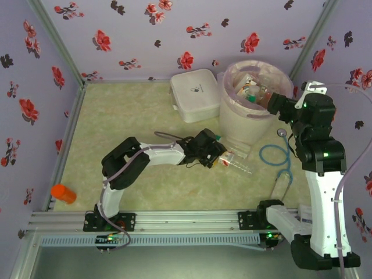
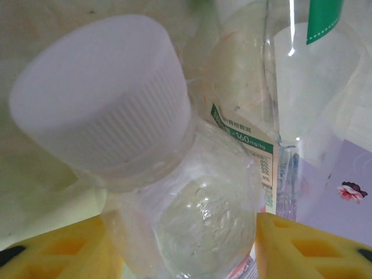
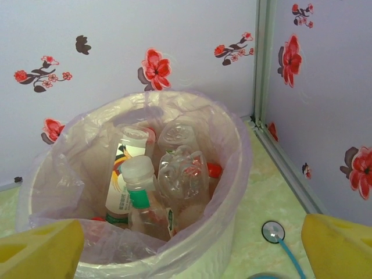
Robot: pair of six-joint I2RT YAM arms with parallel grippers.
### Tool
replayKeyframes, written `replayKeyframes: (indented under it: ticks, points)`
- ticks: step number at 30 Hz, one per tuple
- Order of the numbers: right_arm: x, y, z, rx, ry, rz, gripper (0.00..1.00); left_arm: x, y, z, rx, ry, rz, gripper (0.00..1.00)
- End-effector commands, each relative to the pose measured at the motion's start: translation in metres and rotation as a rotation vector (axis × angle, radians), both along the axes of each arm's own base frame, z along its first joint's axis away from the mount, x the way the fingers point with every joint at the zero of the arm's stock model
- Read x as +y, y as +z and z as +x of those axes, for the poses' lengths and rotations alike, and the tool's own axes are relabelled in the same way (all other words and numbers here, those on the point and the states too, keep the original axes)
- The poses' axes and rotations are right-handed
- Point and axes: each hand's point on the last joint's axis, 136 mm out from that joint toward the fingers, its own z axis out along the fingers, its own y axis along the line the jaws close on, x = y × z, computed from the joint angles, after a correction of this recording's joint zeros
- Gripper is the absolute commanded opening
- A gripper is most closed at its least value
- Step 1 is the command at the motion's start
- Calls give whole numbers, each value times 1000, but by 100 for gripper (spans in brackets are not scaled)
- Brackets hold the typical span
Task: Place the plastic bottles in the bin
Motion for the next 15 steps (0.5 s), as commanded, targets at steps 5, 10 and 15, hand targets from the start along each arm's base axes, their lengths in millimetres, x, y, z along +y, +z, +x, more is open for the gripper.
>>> replayKeyframes:
  ticks: [5,10,15]
  points:
    - [-5,1,-8,0,-24,-14,97,26,54,15,-102,16,-7,43]
    - [-2,2,-5,-13,-17,9,96,51,77,28,-171,61,12,41]
    - [4,4,-4,-18,15,31,96,82,108,44,-283,107,40,39]
